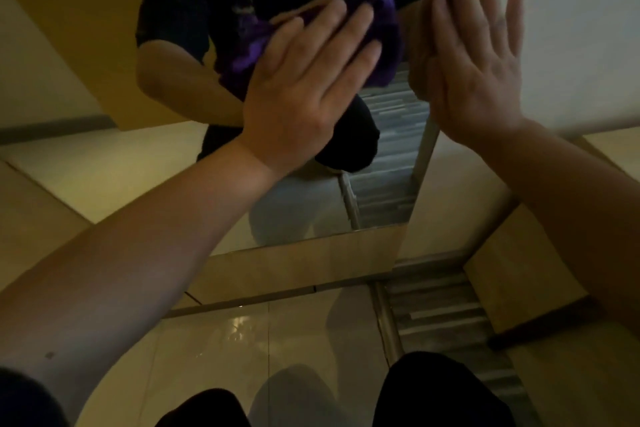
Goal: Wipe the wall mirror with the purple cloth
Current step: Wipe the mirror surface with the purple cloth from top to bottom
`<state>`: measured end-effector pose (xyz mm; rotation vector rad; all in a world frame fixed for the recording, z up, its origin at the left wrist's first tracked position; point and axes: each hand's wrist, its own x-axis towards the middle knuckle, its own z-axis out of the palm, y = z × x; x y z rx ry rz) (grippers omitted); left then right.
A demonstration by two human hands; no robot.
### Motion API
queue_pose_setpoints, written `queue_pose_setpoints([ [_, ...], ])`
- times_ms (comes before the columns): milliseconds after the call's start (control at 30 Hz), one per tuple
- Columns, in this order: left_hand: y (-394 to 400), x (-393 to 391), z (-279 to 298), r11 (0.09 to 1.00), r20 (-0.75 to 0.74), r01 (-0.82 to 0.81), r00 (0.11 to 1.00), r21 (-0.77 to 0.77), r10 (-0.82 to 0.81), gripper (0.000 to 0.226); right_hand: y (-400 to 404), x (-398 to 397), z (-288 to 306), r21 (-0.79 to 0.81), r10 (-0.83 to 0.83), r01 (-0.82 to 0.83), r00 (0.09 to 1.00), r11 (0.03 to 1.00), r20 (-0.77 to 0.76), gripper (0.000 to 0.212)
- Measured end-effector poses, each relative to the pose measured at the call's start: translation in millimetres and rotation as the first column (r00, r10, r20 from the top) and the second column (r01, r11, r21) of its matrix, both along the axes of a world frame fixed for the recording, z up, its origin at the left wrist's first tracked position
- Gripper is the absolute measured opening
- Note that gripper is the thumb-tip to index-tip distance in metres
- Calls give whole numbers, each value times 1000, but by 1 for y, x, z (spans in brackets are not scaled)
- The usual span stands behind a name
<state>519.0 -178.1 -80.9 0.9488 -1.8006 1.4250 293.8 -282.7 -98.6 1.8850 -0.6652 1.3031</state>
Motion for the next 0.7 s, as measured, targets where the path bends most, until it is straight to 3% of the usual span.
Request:
queue_pose_setpoints([
  [100, -4, 0, -40, 999, 124, -10, 992, 51, 4, 34, -13, 2, -4, -72, -3, 2, 1000, 997, -6, 73],
  [267, -8, 4, -85, 997, 178, -10, 984, 81, -5, 38, -18, 4, -14, -69, 55, -54, 998, 996, 10, 50],
  [533, 17, 23, -273, 900, 482, -138, 872, 413, -88, 45, -21, 4, -17, -70, 95, -91, 994, 993, 50, 42],
  [700, 23, 22, -282, 810, 481, -158, 861, 565, -167, 45, -17, 7, -10, -92, 76, -70, 995, 993, 59, 43],
])
